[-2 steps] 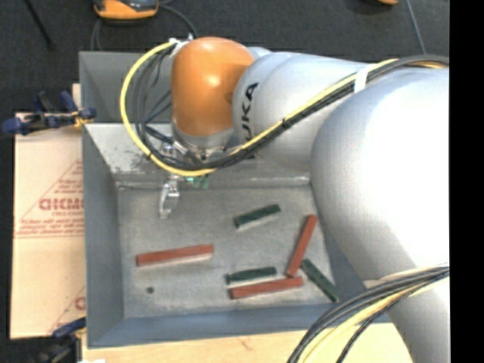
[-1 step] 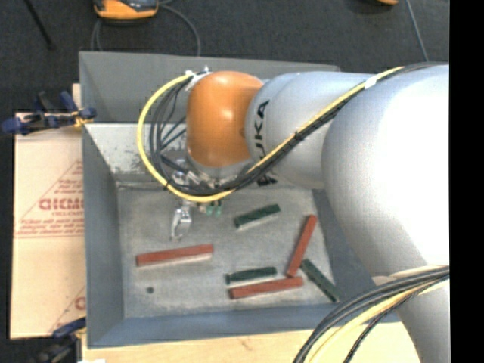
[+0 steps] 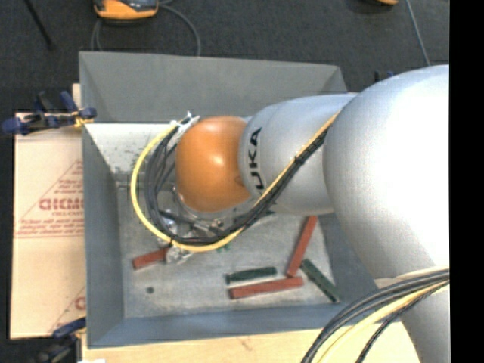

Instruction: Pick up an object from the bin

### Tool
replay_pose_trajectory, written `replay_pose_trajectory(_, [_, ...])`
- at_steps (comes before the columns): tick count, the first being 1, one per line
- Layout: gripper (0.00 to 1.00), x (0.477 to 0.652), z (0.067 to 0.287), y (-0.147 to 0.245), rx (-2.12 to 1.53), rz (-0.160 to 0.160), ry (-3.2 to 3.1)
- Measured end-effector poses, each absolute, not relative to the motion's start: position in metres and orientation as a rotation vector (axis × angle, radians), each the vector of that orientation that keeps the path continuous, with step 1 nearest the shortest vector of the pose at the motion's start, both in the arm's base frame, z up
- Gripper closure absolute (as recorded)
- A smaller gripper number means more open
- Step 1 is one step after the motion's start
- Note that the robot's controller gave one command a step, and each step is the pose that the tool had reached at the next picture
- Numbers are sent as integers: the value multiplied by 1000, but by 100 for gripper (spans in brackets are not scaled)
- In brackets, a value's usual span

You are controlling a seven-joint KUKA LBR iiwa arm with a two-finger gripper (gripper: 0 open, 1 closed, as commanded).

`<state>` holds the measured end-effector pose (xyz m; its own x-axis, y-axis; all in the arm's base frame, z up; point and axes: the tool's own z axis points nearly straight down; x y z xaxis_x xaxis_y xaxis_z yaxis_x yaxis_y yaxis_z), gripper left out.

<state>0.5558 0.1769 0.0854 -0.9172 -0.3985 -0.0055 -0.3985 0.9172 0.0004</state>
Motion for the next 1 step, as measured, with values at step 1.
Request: replay_pose_trajectory(1, [100,556,85,177,-636,3,3071])
